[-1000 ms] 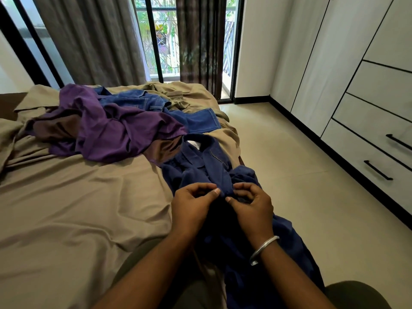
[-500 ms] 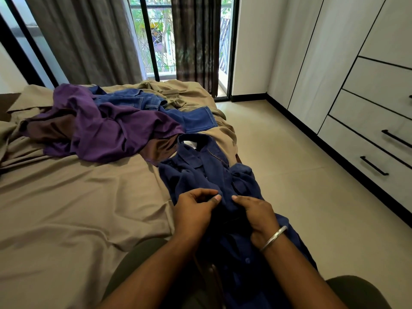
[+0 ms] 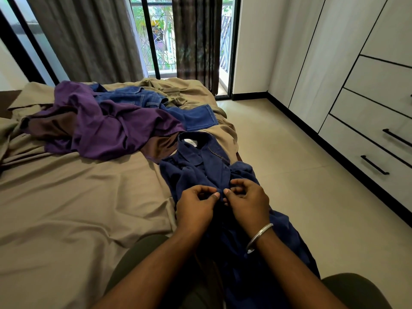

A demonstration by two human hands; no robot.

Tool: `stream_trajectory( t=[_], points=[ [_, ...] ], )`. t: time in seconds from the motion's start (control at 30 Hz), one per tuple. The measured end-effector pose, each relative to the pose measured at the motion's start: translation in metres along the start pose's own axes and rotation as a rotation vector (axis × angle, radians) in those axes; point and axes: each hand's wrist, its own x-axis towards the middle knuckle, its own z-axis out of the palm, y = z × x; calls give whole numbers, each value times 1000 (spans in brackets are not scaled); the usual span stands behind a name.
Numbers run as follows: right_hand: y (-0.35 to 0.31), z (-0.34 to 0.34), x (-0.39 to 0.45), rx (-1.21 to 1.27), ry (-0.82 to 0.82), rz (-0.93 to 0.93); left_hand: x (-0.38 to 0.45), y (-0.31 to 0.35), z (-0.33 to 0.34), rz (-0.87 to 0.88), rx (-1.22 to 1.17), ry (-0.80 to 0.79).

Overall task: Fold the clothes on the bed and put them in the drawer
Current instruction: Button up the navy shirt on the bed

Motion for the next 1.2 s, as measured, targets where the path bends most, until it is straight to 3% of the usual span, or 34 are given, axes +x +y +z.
stream_trajectory(
  t=[0.23,0.53,0.67,0.93,1.2],
  points=[
    [4,-2,6,244,-76,207,1,-1,1,-6,26,-31],
    [7,7,1,-159,-68,-90,2,-2,2,-43,33,-20],
    [4,4,-1,-181,-120,-132,1,0,0,-92,-45,-47],
    [7,5,-5,95,-150,13,-2,2,-2,-143,-159,-99],
    [-1,-6,-7,460,-290,218,-7,9,-7,-143,-215,-99]
  ],
)
